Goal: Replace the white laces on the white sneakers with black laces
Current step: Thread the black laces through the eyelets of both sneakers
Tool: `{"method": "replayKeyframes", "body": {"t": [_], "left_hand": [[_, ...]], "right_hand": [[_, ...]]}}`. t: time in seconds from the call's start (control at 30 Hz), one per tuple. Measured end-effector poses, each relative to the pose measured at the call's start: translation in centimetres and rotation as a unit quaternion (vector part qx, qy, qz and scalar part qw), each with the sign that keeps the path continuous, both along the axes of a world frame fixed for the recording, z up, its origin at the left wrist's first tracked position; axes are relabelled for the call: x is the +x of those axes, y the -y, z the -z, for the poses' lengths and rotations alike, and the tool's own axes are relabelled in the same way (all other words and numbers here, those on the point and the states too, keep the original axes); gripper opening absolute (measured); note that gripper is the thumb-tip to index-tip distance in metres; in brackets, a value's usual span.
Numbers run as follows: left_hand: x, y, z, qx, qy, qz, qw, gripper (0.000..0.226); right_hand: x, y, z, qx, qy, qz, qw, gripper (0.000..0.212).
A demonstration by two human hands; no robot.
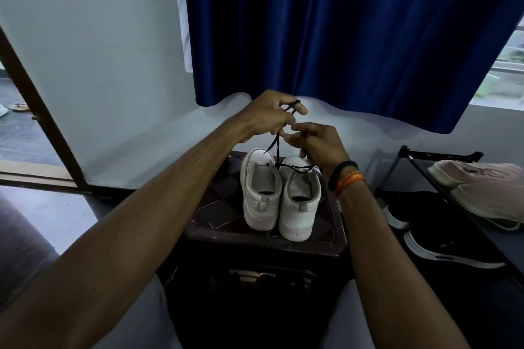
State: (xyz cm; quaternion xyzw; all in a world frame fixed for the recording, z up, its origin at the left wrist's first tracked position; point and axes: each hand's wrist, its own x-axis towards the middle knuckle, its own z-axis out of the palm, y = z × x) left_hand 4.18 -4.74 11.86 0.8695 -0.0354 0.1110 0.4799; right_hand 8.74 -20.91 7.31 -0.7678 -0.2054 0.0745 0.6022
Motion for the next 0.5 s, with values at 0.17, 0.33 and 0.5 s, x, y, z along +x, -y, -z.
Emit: {"method": "replayKeyframes", "body": {"t": [0.17,0.33,0.5], "left_hand": [[0.1,-0.5,-0.3,0.006,-0.002,0.030,1.000,0.022],[0.1,-0.9,-0.1,-0.005,-0.031,0.068,0.997,0.014],[0.5,-2.3,0.3,-0.007,-0.022,0.017,1.000,0.016]], "right_hand": [[0.6,-0.3,-1.2,-0.028,0.039,-0.055,0.997,0.056],[1.1,-0.5,-0.8,0.043,0.010,-0.042,0.998,0.014],[2.9,0.4,-0.3,0.083,0.020,0.152,0.985,0.021]]}}
